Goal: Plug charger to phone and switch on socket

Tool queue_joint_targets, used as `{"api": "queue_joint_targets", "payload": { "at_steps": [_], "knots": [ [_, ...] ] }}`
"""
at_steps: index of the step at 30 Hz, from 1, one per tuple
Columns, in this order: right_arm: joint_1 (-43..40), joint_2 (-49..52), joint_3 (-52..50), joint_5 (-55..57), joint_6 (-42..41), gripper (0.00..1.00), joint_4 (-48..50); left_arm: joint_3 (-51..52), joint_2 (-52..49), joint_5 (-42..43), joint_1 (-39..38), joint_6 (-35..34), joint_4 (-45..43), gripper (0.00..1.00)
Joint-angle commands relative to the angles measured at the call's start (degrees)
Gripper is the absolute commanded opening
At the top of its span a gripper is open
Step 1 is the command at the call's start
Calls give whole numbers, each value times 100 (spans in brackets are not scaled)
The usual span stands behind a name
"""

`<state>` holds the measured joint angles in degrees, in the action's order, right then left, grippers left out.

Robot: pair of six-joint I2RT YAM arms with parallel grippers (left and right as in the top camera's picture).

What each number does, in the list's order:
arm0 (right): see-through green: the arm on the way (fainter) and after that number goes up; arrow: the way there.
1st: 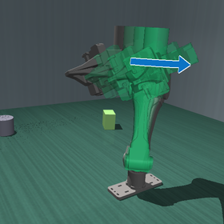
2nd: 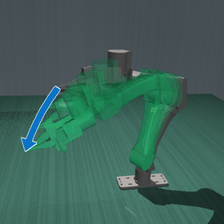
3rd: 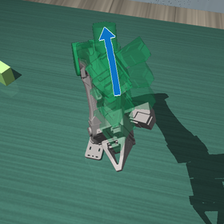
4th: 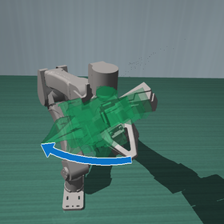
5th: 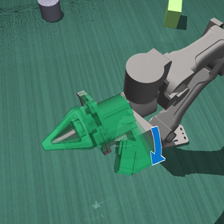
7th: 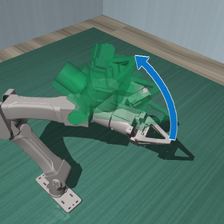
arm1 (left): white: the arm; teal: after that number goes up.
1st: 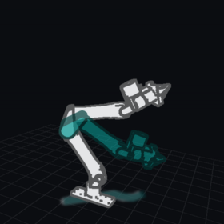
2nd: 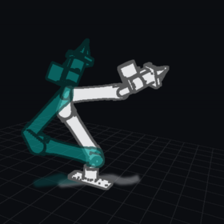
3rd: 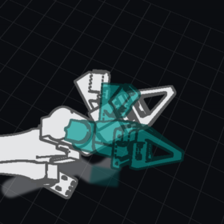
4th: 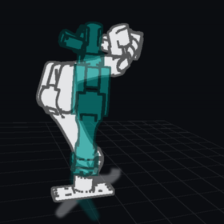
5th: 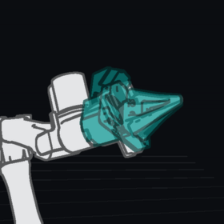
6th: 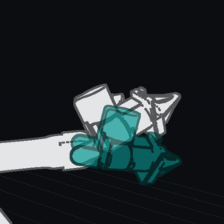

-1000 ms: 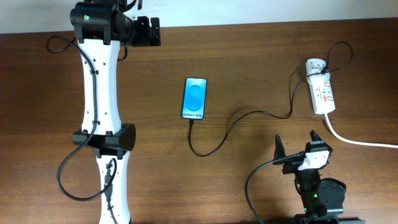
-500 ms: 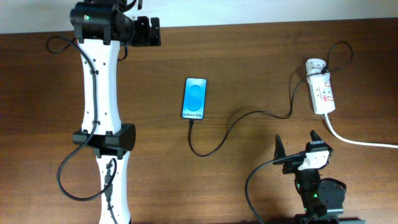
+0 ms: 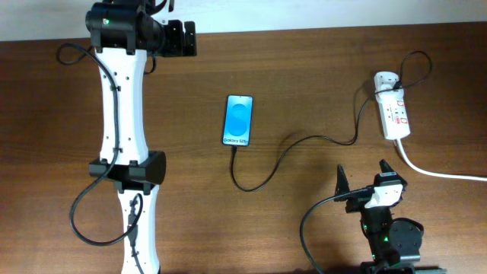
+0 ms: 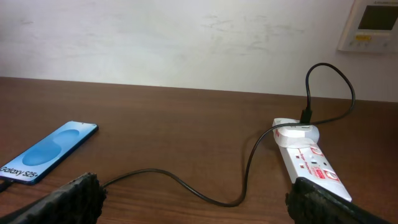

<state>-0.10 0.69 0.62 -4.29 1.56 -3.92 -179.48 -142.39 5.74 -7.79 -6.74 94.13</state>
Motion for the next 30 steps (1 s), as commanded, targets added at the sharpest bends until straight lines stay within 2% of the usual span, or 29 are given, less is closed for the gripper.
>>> {"api": "queue_joint_targets", "payload": {
  "at_steps": [1,9,13,16,18,21,26,30],
  "knots": [
    [37,-48,-31,70,13,98,-39,13,-35,-22,-2,-52,7,99],
    [37,-48,-31,70,13,98,-39,13,-35,-24,-2,-52,-101,99],
    [37,-48,-31,70,13,98,-39,308,-7,-26,-33,-50,251,99],
    [37,-48,-31,70,13,98,-39,1556,382,-131,-68,-50,111,99],
    [37,-48,-31,70,13,98,-39,2645,743,-127,-68,-52,-404,99],
    [37,-48,-31,70,13,99,-39,3709,1207,-125,-70,-52,-940,99],
    [37,-44,-31,70,13,98,-39,4817,2245,-129,-83,-52,-1250,99],
    [37,-39,-31,70,13,98,-39,6166,3158,-129,-83,-50,-2190,99]
  ]
}}
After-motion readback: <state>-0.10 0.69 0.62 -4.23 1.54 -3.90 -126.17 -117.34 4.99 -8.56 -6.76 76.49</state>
